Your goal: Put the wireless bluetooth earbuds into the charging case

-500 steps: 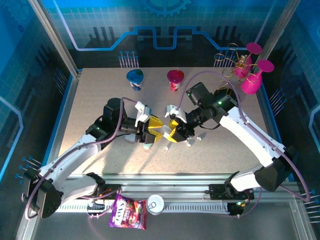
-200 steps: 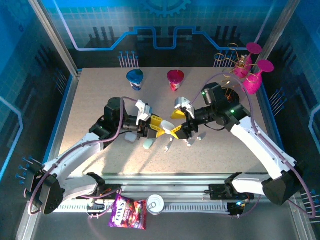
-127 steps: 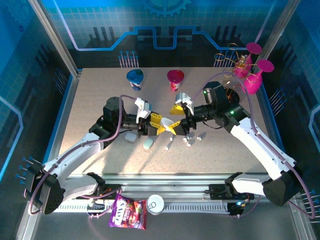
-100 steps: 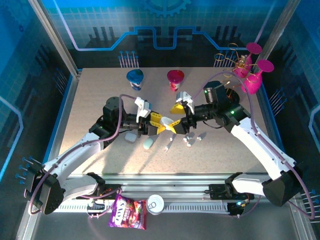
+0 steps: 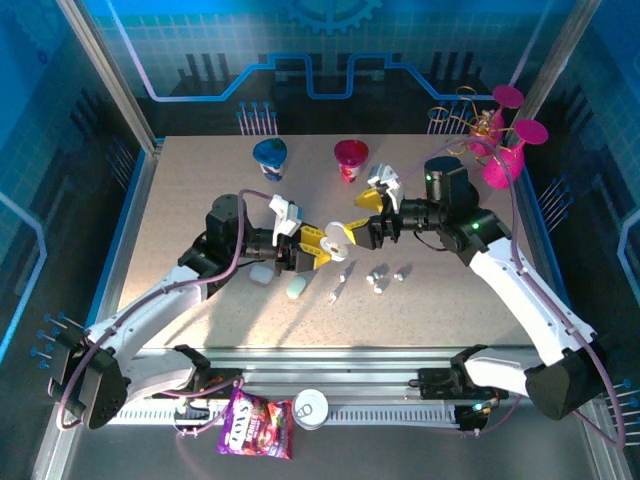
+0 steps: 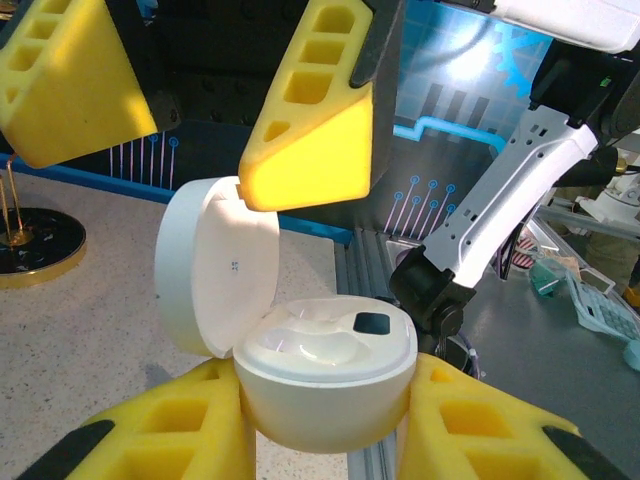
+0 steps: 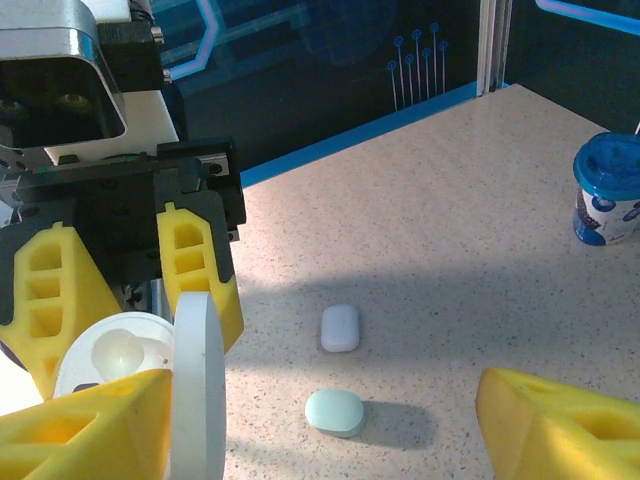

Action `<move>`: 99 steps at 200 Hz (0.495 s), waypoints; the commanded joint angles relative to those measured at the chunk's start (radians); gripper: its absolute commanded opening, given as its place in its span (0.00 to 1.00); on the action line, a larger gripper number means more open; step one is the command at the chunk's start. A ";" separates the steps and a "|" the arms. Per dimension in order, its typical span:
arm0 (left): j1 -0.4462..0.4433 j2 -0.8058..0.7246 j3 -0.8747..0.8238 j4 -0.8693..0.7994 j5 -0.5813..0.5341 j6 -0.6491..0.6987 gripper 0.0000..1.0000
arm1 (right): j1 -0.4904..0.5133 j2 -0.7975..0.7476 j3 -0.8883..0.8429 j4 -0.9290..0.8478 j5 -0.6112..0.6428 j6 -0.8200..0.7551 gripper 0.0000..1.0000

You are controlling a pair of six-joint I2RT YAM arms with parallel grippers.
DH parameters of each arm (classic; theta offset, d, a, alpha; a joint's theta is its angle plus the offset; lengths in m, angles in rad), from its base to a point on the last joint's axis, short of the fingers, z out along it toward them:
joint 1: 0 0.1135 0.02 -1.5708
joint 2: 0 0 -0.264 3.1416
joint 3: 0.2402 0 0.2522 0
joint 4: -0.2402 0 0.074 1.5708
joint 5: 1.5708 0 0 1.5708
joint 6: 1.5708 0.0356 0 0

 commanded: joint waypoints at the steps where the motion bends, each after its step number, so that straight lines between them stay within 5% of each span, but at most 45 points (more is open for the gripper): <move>1: -0.002 -0.001 -0.012 0.051 0.029 0.014 0.26 | -0.016 -0.041 -0.026 0.054 -0.013 0.021 0.80; 51: -0.001 0.008 -0.032 0.126 -0.023 -0.001 0.26 | -0.018 -0.082 -0.070 0.127 -0.175 0.057 0.82; 99: -0.002 0.003 -0.112 0.311 -0.219 0.023 0.26 | -0.054 -0.127 -0.189 0.321 0.016 0.260 0.82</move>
